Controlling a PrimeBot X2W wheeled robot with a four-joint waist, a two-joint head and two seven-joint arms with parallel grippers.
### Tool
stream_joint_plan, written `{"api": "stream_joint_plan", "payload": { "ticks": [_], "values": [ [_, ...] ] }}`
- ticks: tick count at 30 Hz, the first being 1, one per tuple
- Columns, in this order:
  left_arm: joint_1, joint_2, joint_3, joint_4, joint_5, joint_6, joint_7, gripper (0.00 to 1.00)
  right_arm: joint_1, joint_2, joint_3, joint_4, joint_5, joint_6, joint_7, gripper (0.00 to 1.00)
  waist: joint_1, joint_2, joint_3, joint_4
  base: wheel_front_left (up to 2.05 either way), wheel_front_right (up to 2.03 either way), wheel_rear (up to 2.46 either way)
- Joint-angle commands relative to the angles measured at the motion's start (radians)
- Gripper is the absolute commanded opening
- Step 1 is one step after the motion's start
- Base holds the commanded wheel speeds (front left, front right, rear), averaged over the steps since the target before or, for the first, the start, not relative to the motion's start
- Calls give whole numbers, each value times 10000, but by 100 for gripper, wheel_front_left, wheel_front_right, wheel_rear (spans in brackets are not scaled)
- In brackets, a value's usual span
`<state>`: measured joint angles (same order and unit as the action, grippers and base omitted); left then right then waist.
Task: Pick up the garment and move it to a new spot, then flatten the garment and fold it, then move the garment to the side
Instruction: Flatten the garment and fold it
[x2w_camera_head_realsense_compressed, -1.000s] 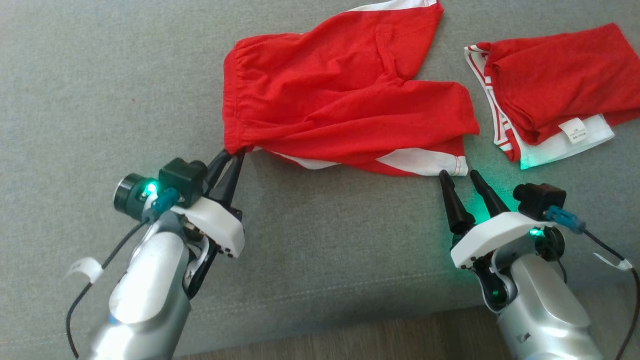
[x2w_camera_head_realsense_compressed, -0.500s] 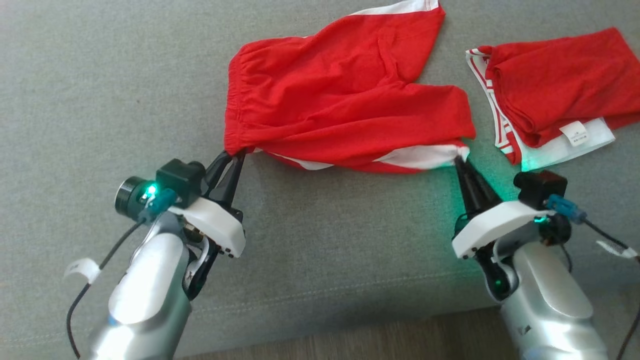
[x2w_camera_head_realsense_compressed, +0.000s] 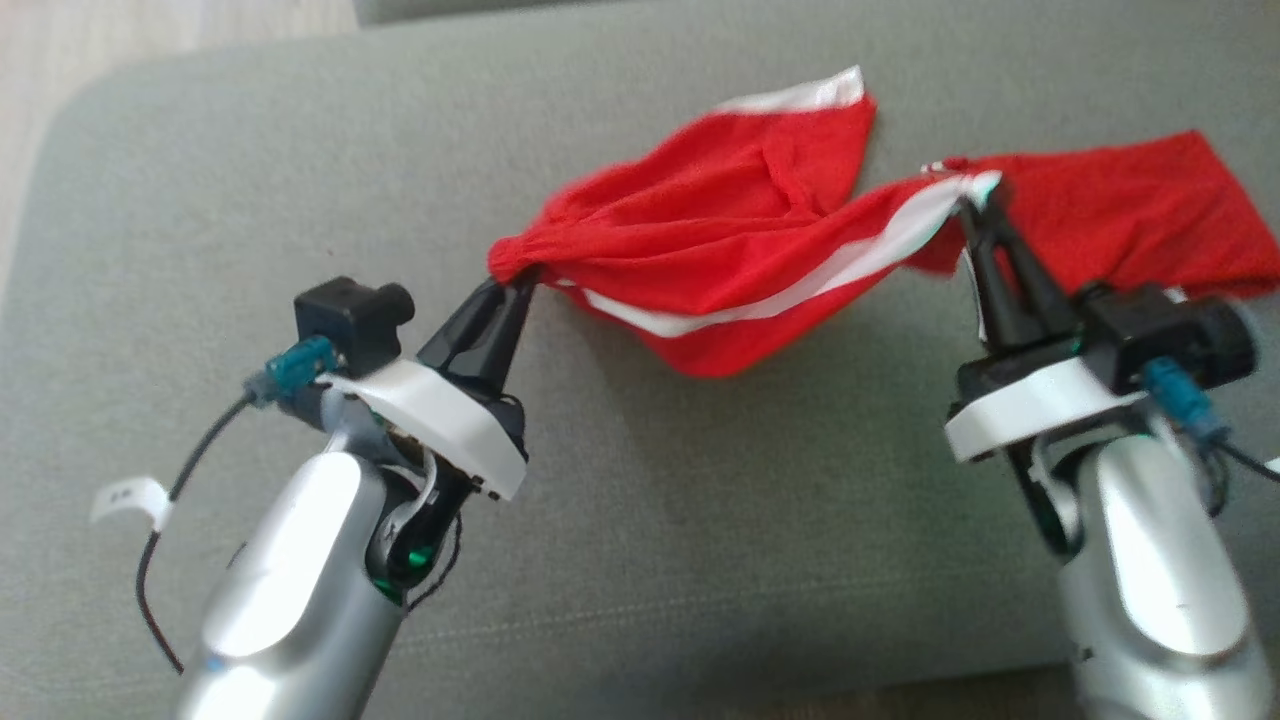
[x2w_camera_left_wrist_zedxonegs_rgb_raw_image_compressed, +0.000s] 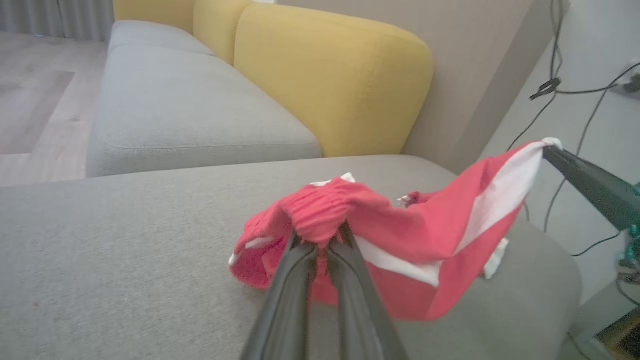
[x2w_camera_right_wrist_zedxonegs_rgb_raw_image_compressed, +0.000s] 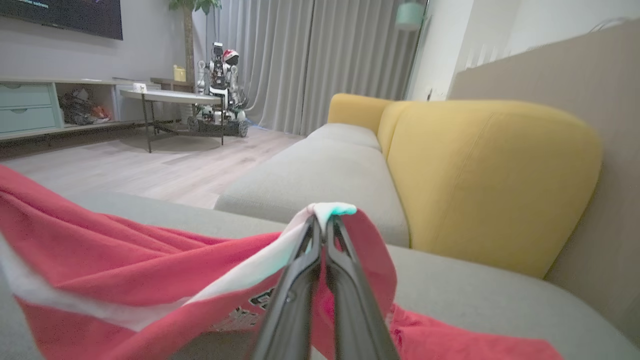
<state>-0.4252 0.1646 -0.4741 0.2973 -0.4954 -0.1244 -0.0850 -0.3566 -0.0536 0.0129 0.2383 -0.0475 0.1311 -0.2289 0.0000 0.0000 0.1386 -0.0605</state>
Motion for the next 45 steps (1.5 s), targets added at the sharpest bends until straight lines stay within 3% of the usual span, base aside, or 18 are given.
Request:
{"api": "stream_joint_plan", "payload": {
  "ticks": [1, 8, 18, 26, 31, 35, 38, 39, 42, 45],
  "values": [
    [-130, 293, 296, -729, -373, -60, 289, 0, -201, -54, 67, -597, -144, -4, 75, 0, 0, 0, -473, 140, 0, 0, 0],
    [-47, 437, 631, -2875, -2164, 168, 2313, 0, -299, -730, -73, -1675, -447, -4, 610, 0, 0, 0, -1477, 472, 0, 0, 0],
    [15, 33, 1865, -5050, -4287, 2039, 4237, 0, -415, -1257, -236, -3074, -62, -4, 1792, 0, 0, 0, -2067, 750, 0, 0, 0],
    [-191, -217, 2652, -5354, -5212, 3215, 4930, 0, -788, -1313, -370, -2989, 913, -4, 3546, 0, 0, 0, -1774, 798, 0, 0, 0],
    [-1463, -197, 2990, -4558, -5650, 3616, 5561, 0, -2377, -1477, 229, -2497, 1479, -4, 4344, 0, 0, 0, -744, 788, 0, 0, 0],
    [-3714, 306, 3207, -3471, -5598, 3480, 6084, 0, -4971, -1458, 1081, -1532, 1678, -4, 4675, 0, 0, 0, 761, 677, 0, 0, 0],
    [-5740, 859, 3127, -2346, -5096, 2901, 6102, 0, -7298, -1226, 1544, -325, 1704, -4, 4420, 0, 0, 0, 1852, 627, 0, 0, 0],
    [-5740, 859, 3127, -2346, -5096, 2901, 6102, 0, -7298, -1226, 1544, -325, 1704, -4, 4420, 0, 0, 0, 1852, 627, 0, 0, 0],
    [-7724, 1100, 3126, -1018, -4630, 2190, 5575, 0, -9491, -959, 1631, 1003, 1278, -4, 3572, 0, 0, 0, 2748, 654, 0, 0, 0],
    [-9294, 1108, 3072, 319, -4129, 1394, 4545, 0, -11114, -553, 1091, 2247, 577, -4, 2188, 0, 0, 0, 3294, 736, 0, 0, 0]
  ]
}}
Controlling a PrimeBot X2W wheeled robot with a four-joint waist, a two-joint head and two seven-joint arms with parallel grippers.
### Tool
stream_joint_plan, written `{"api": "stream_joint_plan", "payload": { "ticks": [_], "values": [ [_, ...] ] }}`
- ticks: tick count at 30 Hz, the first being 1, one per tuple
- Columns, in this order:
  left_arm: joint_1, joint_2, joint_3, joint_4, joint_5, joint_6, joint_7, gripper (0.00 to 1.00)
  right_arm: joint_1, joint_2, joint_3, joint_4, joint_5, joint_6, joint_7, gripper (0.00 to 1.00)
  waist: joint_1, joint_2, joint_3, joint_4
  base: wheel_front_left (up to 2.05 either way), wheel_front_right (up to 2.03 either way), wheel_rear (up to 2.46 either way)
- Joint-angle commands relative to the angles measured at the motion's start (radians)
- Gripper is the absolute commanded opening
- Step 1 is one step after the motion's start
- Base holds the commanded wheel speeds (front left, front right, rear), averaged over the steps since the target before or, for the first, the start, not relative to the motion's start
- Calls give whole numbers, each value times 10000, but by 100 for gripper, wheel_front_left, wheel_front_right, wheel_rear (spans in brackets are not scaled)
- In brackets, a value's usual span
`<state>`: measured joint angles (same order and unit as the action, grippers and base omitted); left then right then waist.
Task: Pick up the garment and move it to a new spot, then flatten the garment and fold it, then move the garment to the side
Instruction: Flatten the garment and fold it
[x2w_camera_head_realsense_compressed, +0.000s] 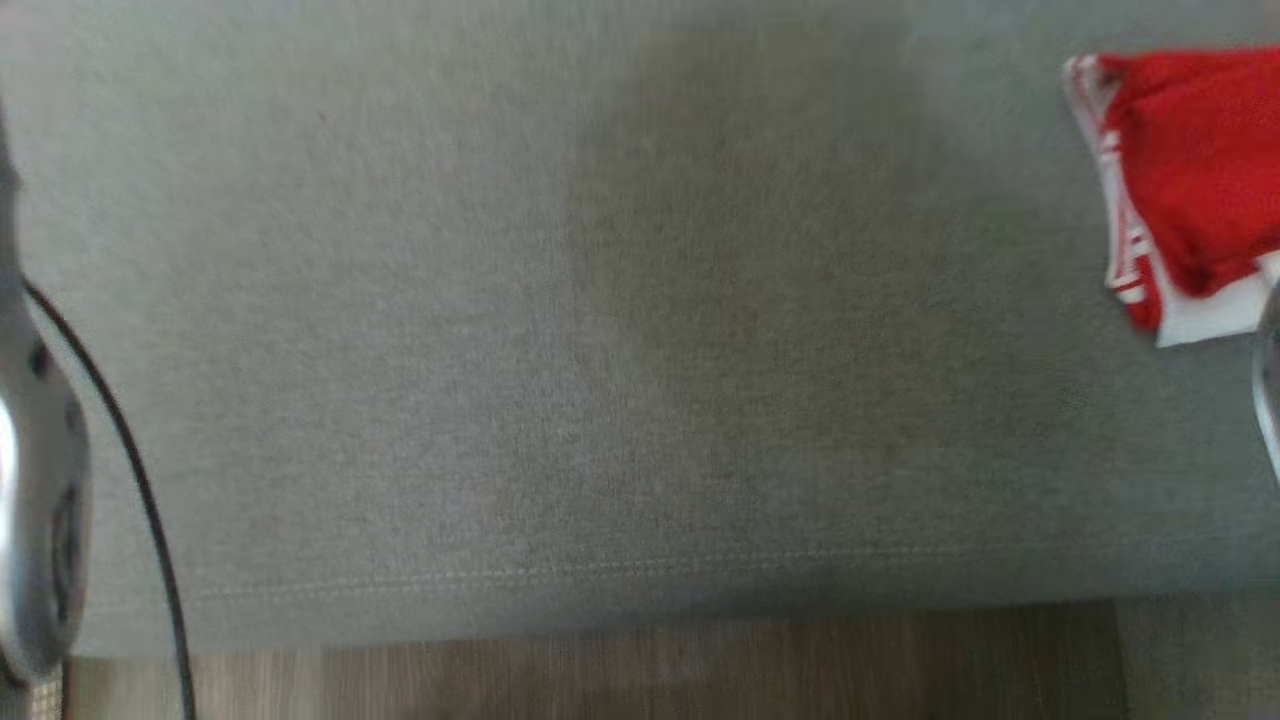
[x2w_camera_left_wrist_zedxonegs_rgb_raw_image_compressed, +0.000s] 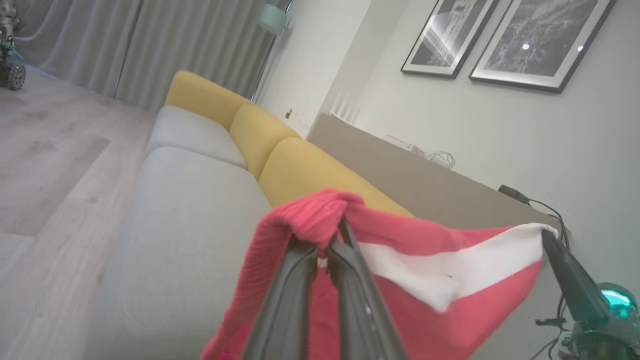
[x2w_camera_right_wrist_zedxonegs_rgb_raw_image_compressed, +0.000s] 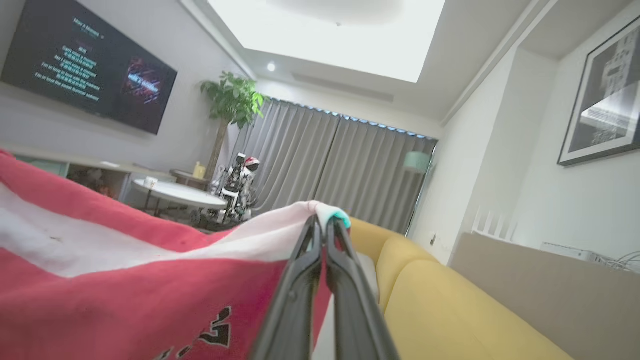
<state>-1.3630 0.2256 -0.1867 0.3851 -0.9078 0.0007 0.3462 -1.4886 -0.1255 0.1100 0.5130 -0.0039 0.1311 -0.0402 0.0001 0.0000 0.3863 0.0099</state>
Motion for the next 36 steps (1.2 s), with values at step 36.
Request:
{"api": "stream_joint_plan", "payload": {
  "ticks": [36],
  "values": [
    [5826, 955, -6138, 2359, -1288, -1313, -4175, 0, 5301, -209, 433, 6302, 906, -4, -1390, 0, -1, 0, -1243, 965, 0, 0, 0]
  ]
}}
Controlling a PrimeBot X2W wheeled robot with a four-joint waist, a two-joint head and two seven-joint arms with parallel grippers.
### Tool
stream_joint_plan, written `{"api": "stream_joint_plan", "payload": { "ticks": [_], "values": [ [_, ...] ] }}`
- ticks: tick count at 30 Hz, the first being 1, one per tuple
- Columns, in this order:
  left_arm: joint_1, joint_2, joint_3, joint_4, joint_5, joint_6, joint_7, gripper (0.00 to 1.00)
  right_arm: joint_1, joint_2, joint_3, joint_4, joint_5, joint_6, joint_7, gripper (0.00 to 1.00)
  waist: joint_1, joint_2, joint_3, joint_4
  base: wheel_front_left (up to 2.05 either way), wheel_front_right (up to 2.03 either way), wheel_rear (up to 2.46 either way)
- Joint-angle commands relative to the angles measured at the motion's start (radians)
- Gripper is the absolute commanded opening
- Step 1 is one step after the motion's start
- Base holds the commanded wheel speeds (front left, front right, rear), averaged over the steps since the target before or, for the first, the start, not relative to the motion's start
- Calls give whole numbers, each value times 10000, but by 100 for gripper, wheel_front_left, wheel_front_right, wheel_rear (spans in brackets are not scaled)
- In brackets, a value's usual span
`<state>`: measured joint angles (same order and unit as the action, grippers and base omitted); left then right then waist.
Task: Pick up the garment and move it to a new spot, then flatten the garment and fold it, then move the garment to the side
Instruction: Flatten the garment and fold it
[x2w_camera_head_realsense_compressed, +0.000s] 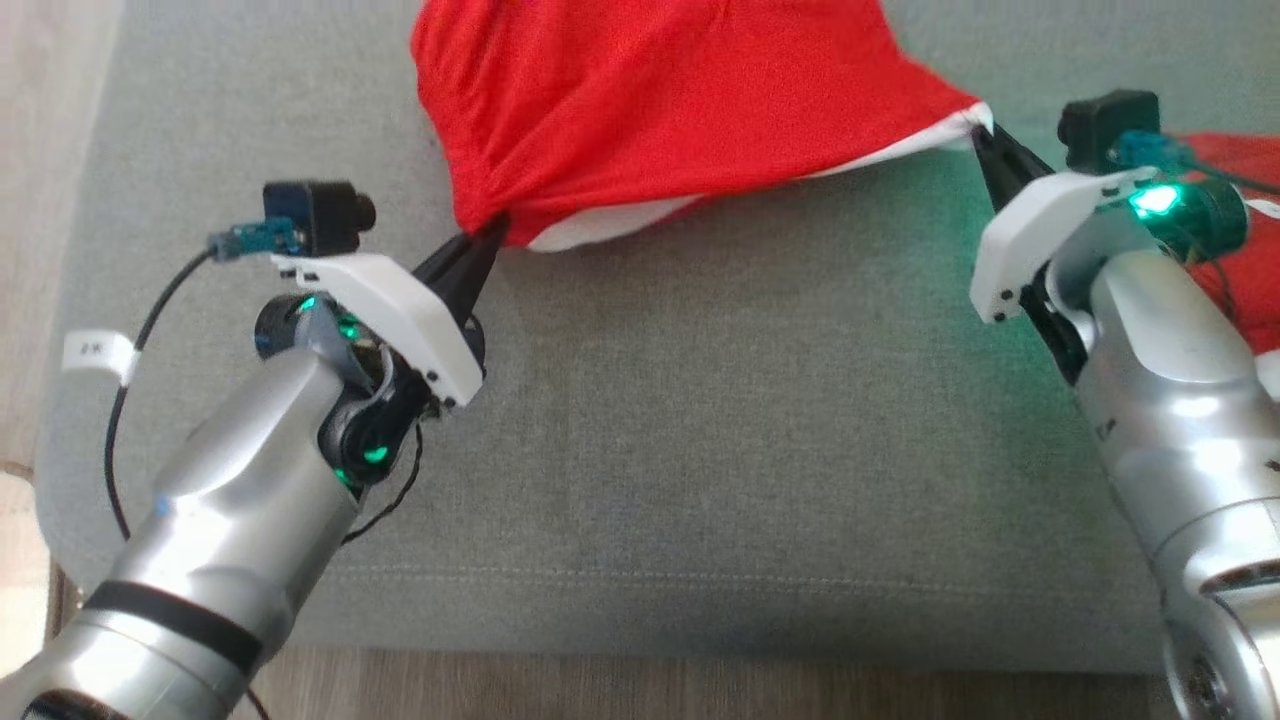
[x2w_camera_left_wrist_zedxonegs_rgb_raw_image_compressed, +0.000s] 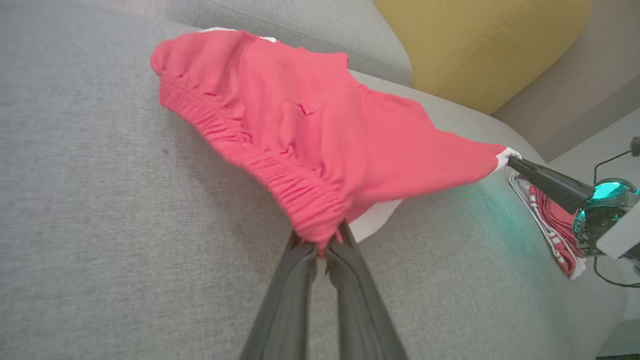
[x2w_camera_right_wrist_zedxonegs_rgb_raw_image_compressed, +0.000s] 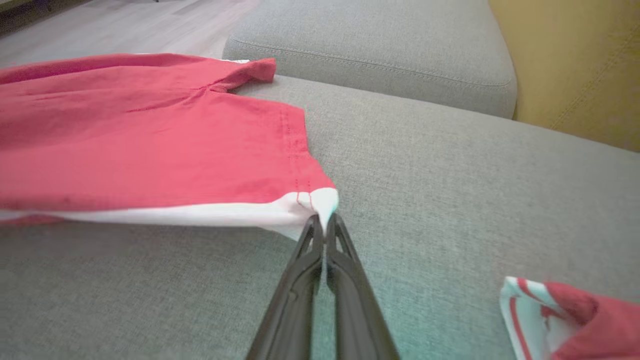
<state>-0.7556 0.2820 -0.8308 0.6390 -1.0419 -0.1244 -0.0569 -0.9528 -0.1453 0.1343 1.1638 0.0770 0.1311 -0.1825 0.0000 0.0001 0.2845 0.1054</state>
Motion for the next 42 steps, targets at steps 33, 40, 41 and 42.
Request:
{"api": "stream_joint_plan", "payload": {
  "ticks": [33, 40, 41, 42],
  "values": [
    [3547, 925, -1889, -2006, -251, 139, 684, 0, 2426, -6254, 8753, -6858, 7897, -4, 7583, 0, 0, -1, -2830, -148, 0, 0, 0],
    [4532, 1289, -2246, -3299, -542, 462, 1169, 0, 2863, -7469, 9109, -8101, 9103, -4, 9122, 0, 0, -1, -3316, -104, 0, 0, 0],
    [4639, 1351, -2292, -3492, -550, 508, 1208, 0, 2954, -7583, 9112, -8318, 9346, -4, 9289, 0, 0, -1, -3354, -97, 0, 0, 0],
    [4738, 1403, -2309, -3698, -566, 567, 1215, 0, 3042, -7692, 9069, -8517, 9617, -4, 9416, 0, 0, -1, -3387, -89, 0, 0, 0]
  ]
}}
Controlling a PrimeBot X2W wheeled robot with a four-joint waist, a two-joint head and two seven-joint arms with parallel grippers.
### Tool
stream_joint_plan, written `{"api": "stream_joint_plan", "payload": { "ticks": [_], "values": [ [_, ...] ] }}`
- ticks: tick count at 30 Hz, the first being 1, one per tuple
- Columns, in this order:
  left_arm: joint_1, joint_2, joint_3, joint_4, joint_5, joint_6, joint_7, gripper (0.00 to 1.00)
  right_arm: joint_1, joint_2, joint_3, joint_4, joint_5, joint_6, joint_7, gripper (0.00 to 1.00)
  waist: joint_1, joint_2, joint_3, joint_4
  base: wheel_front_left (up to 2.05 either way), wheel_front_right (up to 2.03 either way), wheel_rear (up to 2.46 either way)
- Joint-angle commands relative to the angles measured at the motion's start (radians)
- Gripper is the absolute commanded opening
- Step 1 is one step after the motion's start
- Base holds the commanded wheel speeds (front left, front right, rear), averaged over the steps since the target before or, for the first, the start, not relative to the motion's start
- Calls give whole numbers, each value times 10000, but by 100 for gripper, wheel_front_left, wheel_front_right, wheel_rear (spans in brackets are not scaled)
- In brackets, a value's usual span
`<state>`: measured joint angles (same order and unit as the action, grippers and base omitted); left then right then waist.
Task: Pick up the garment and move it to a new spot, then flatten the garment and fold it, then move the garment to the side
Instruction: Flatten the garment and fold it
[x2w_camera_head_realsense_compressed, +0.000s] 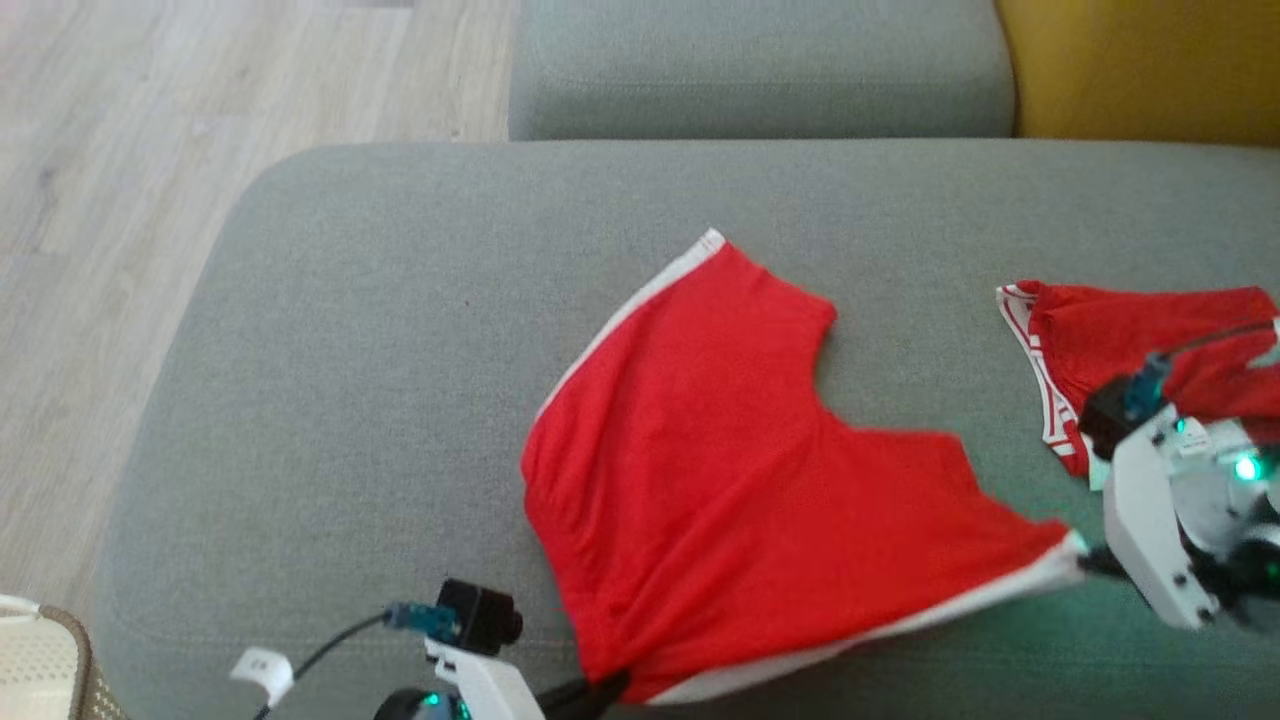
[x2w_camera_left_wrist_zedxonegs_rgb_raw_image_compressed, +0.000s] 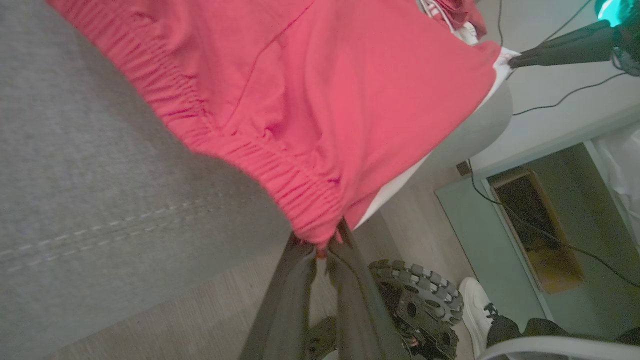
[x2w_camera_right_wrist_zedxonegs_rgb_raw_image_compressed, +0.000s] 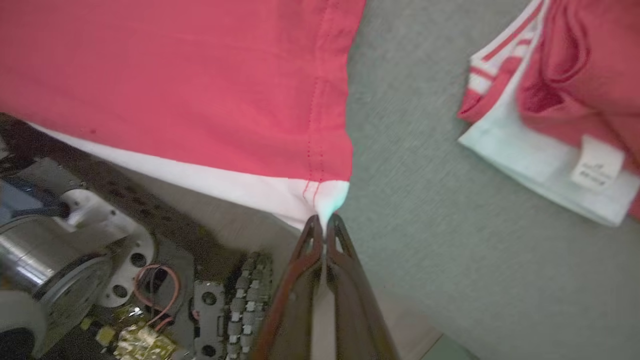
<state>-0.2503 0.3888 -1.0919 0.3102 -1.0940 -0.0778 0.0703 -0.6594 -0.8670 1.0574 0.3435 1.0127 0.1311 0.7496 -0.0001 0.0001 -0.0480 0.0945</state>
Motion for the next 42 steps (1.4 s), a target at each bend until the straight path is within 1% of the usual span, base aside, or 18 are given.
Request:
{"api": "stream_joint_plan", "payload": {
  "ticks": [1, 3, 6, 9, 15, 20, 26, 30, 36, 42],
  "values": [
    [-215, 373, 312, -631, -96, 176, -53, 0, 185, -596, -188, -501, 470, -4, 233, 0, 1, -1, -90, 34, 0, 0, 0],
    [-18, 437, 327, -1046, -249, 302, 12, 0, 316, -852, -267, -830, 796, -4, 442, 0, 1, -1, -134, 78, 0, 0, 0],
    [74, 518, 301, -1409, -288, 414, 96, 0, 376, -1022, -448, -1054, 1029, -4, 456, 0, 1, -1, -144, 156, 0, 0, 0],
    [88, 583, 399, -1863, -402, 549, 143, 0, 287, -1036, -796, -1192, 1111, -4, 266, 0, 1, -1, -123, 329, 0, 0, 0],
    [-224, 658, 925, -2610, -844, 651, 192, 0, -400, -430, -1524, -1050, 953, -4, -1, 0, 1, -1, 216, 817, 0, 0, 0],
    [-757, 601, 1266, -2943, -1055, 495, 291, 0, -1259, 229, -2149, -502, 669, -4, -160, 0, 1, -1, 679, 1406, 0, 0, 0],
    [-1528, 214, 1703, -2896, -1427, 253, 377, 0, -2333, 889, -2772, 540, 201, -4, -278, 0, 1, -1, 1380, 2242, 0, 0, 0],
    [-2057, -183, 1681, -2538, -1410, 55, 478, 0, -2918, 1347, -3015, 1249, -109, -4, -301, 0, 1, -1, 1853, 2732, 0, 0, 0],
    [-2514, -751, 1727, -1891, -1684, -230, 485, 0, -3727, 1790, -3124, 2209, -787, -4, -481, 0, 1, -1, 2417, 3231, 0, 0, 0],
    [-2796, -1039, 1758, -1170, -1877, -413, 400, 0, -4264, 2108, -2952, 3074, -1426, -4, -751, 0, 1, -1, 2804, 3495, 0, 0, 0]
  ]
}}
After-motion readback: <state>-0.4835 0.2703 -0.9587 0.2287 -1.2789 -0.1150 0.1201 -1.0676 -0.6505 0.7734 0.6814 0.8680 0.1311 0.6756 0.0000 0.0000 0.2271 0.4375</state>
